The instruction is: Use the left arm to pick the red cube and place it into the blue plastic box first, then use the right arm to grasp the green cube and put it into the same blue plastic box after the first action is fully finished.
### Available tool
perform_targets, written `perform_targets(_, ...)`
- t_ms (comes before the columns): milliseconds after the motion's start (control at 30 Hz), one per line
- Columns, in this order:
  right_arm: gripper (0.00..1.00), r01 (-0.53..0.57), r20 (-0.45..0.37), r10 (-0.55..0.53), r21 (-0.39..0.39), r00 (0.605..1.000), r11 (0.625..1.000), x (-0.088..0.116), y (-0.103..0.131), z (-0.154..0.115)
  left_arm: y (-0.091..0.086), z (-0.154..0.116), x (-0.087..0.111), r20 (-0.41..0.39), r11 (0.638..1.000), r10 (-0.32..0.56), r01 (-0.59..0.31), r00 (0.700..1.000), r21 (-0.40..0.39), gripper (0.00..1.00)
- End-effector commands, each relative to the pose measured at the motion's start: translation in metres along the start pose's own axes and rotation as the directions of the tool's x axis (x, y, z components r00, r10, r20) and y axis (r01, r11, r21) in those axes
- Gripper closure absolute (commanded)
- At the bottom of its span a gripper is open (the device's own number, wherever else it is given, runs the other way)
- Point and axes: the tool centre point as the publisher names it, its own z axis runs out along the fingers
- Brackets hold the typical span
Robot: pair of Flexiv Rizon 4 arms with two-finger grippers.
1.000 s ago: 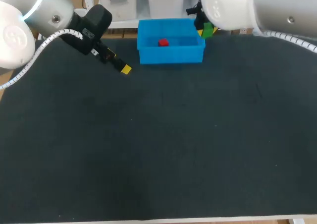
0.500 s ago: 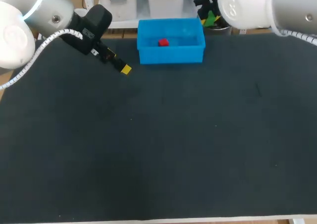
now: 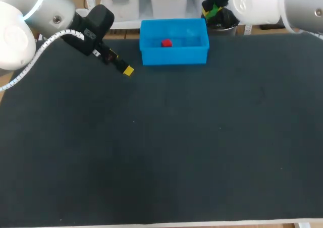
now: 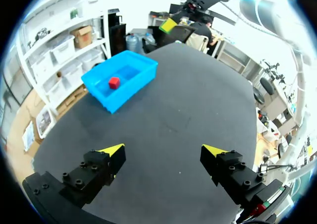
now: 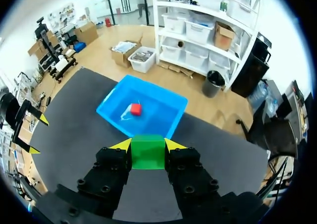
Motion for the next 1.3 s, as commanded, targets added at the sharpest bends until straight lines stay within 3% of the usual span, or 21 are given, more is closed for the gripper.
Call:
perform_targets(33, 1.0, 0.019, 0.01, -0.019, -0.038, 1.0, 0.999, -0.014, -0.007, 0.009, 0.001, 0.0, 0.001, 0.005, 1.0, 0.003, -0.003, 1.0, 0.003, 0.0)
perform_targets(567, 1.0, 0.114, 0.143, -0.091, -0.156, 0.985, 0.981, -0.044, -0.008, 0.028, 0.001, 0.0, 0.001, 0.005, 1.0, 0.003, -0.003, 1.0, 0.003, 0.0)
perform_targets(867, 1.0, 0.142, 0.223, -0.09, -0.227, 0.971, 0.964, -0.051, -0.012, 0.039, 0.001, 0.0, 0.001, 0.005, 1.0, 0.003, -0.003, 1.0, 0.003, 0.0)
perform_targets(1300, 1.0, 0.204, 0.27, -0.12, -0.308, 0.955, 0.929, -0.059, -0.014, 0.061, 0.001, 0.0, 0.001, 0.005, 1.0, 0.003, -0.003, 1.0, 0.003, 0.0)
